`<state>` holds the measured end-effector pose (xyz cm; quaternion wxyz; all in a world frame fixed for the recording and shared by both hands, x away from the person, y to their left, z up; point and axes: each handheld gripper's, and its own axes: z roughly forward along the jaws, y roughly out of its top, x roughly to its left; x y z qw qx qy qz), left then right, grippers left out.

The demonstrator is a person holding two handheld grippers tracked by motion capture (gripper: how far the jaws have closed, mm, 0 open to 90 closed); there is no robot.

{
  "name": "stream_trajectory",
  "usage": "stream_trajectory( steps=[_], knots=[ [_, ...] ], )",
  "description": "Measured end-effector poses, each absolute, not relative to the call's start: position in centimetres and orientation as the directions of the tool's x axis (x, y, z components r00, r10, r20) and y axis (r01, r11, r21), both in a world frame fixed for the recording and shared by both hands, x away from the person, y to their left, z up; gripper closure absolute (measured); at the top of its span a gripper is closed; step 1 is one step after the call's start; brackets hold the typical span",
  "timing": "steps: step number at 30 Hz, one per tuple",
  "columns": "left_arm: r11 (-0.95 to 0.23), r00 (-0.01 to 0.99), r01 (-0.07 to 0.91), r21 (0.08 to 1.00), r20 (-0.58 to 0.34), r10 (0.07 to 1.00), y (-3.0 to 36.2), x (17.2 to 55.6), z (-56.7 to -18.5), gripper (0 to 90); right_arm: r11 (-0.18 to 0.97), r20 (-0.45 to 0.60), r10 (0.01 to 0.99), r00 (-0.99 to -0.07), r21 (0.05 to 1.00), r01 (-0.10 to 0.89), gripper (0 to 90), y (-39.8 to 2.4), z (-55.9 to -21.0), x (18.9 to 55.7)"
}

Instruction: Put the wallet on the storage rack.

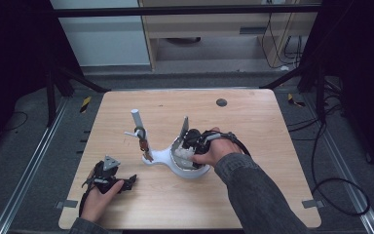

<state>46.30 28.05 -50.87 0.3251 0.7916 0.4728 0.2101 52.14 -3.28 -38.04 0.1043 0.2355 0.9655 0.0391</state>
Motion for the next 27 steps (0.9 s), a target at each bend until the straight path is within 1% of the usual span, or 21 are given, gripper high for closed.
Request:
stream_trajectory(
  steps=[18,20,21,23,24,27],
  knots=[
    [-0.341,0.464,0.612,0.714,0.025,0.885,28.04,46.3,-50.88,0.1,0.886,-0.171,0.463,-0.869,0.128,0.447,30.7,-2.91,-38.44,52.16],
    [-0.341,0.465,0.612,0.714,0.025,0.885,28.04,46.3,-50.88,0.1,0.882,-0.166,0.469,-0.867,0.139,0.45,28.9,-2.88,-38.57,52.2],
    [-0.342,0.465,0.612,0.713,0.025,0.885,28.05,46.3,-50.88,0.0,0.877,-0.161,0.477,-0.864,0.156,0.454,22.0,-2.83,-38.69,52.24],
    [-0.342,0.465,0.612,0.714,0.025,0.885,28.05,46.31,-50.87,0.1,0.868,-0.155,0.492,-0.857,0.167,0.468,22.4,-2.78,-38.6,52.2],
    [-0.341,0.465,0.612,0.714,0.025,0.885,28.04,46.31,-50.88,0.0,0.859,-0.142,0.502,-0.853,0.2,0.472,22.5,-2.83,-38.35,52.16],
    [-0.342,0.465,0.612,0.713,0.025,0.885,28.04,46.31,-50.88,0.0,0.858,-0.146,0.502,-0.852,0.21,0.469,22.5,-2.9,-38.1,52.09]
  ],
)
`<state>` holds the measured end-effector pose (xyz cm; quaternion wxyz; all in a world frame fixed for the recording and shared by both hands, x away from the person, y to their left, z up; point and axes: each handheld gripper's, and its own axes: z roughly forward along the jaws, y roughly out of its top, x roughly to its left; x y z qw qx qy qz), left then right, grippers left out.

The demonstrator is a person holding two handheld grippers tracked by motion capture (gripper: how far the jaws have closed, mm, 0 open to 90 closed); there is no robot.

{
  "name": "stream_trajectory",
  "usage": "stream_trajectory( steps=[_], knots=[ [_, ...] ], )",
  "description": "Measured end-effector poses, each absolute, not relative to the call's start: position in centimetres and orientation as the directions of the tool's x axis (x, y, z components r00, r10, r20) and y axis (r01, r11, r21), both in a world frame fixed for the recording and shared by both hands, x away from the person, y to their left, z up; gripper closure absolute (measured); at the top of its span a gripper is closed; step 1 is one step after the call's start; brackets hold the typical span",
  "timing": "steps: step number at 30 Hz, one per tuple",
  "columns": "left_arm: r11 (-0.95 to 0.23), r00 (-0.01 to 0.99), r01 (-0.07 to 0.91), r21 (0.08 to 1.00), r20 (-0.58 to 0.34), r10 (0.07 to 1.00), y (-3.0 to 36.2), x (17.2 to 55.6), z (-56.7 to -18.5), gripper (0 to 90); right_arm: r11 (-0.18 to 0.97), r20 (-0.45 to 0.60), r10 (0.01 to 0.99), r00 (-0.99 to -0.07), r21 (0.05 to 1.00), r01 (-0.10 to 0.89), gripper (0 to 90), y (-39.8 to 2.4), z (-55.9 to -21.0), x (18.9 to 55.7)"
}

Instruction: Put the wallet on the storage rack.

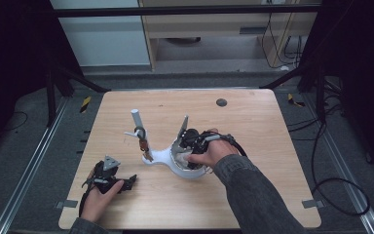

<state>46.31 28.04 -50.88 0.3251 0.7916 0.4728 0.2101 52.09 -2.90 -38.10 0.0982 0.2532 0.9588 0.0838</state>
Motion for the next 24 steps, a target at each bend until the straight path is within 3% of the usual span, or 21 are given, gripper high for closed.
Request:
stream_trajectory(
  steps=[24],
  knots=[
    [-0.342,0.465,0.612,0.713,0.025,0.885,28.0,46.3,-50.9,0.0,0.808,-0.131,0.55,-0.824,0.334,0.486,20.8,-4.8,-36.6,51.3]
  ],
)
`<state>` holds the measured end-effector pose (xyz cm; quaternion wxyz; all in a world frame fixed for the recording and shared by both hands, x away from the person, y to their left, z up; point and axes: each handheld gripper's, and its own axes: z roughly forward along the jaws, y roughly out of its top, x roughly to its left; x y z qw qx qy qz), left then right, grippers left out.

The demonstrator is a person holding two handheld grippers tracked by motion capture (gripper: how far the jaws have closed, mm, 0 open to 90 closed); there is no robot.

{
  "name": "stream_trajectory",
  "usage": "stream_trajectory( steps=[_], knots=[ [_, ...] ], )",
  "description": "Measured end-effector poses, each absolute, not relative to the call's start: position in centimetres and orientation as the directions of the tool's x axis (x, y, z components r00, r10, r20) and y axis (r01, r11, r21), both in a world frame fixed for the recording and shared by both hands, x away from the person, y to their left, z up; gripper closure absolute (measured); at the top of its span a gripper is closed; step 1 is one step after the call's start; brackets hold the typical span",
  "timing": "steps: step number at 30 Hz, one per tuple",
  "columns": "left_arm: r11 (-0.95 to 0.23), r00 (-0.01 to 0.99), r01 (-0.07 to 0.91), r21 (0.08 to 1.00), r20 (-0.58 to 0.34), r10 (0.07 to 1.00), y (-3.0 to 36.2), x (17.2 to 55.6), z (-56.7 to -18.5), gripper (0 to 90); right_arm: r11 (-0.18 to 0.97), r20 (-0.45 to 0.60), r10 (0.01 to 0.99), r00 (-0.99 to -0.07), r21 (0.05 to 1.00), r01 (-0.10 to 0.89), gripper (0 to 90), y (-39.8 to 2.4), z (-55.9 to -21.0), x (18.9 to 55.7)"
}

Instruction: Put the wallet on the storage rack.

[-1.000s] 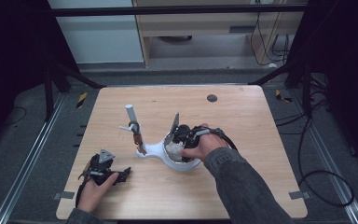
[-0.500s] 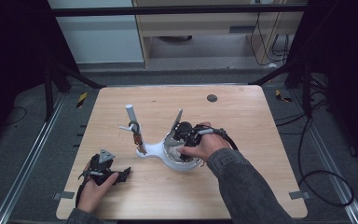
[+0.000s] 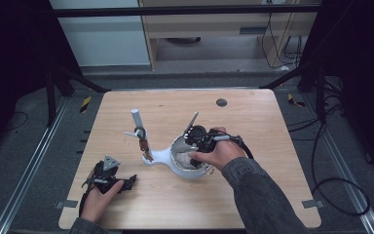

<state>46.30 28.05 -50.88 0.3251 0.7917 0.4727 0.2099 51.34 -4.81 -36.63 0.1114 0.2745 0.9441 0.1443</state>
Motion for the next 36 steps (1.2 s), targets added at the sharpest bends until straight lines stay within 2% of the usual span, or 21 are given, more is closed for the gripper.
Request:
stream_trajectory(
  steps=[13,23,36],
  knots=[
    [-0.339,0.464,0.613,0.714,0.023,0.886,28.0,46.3,-50.9,0.0,0.773,-0.114,0.586,-0.803,0.375,0.511,18.5,-6.4,-36.3,50.9],
    [-0.34,0.464,0.613,0.713,0.024,0.885,28.0,46.3,-50.9,0.0,0.763,-0.113,0.594,-0.797,0.394,0.513,12.5,-7.2,-36.5,50.7],
    [-0.342,0.465,0.613,0.712,0.025,0.885,28.1,46.3,-50.9,0.0,0.714,-0.1,0.625,-0.774,0.473,0.516,8.0,-9.4,-36.2,50.2]
  ],
)
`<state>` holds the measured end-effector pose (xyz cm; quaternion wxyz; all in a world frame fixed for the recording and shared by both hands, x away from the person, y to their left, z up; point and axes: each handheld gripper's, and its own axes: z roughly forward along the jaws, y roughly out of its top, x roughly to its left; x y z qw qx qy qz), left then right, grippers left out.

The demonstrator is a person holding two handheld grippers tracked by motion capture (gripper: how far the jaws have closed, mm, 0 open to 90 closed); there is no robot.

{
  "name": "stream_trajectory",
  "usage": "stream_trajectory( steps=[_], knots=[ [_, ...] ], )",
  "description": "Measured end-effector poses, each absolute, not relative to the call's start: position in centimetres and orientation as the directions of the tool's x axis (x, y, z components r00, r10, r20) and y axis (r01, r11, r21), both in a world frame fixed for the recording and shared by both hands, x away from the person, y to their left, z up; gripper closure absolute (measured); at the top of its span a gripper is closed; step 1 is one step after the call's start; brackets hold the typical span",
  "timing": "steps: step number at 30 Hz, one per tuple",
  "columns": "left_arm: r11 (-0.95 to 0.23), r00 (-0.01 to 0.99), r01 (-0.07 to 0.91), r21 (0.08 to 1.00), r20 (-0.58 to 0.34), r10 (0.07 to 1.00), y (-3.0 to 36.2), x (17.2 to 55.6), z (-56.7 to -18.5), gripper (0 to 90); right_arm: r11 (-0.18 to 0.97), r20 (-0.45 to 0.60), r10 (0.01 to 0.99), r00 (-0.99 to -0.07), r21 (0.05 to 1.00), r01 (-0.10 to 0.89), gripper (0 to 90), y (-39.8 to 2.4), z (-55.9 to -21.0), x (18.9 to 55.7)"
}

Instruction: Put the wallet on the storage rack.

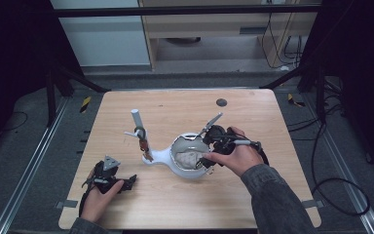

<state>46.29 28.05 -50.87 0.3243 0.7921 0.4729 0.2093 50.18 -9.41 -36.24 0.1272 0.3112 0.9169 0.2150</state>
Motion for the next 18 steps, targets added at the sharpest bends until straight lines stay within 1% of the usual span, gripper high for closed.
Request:
stream_trajectory(
  steps=[18],
  knots=[
    [-0.343,0.465,0.614,0.712,0.025,0.885,28.0,46.3,-50.9,0.0,0.648,-0.101,0.674,-0.732,0.555,0.521,6.1,-12.3,-35.9,50.0]
  ],
)
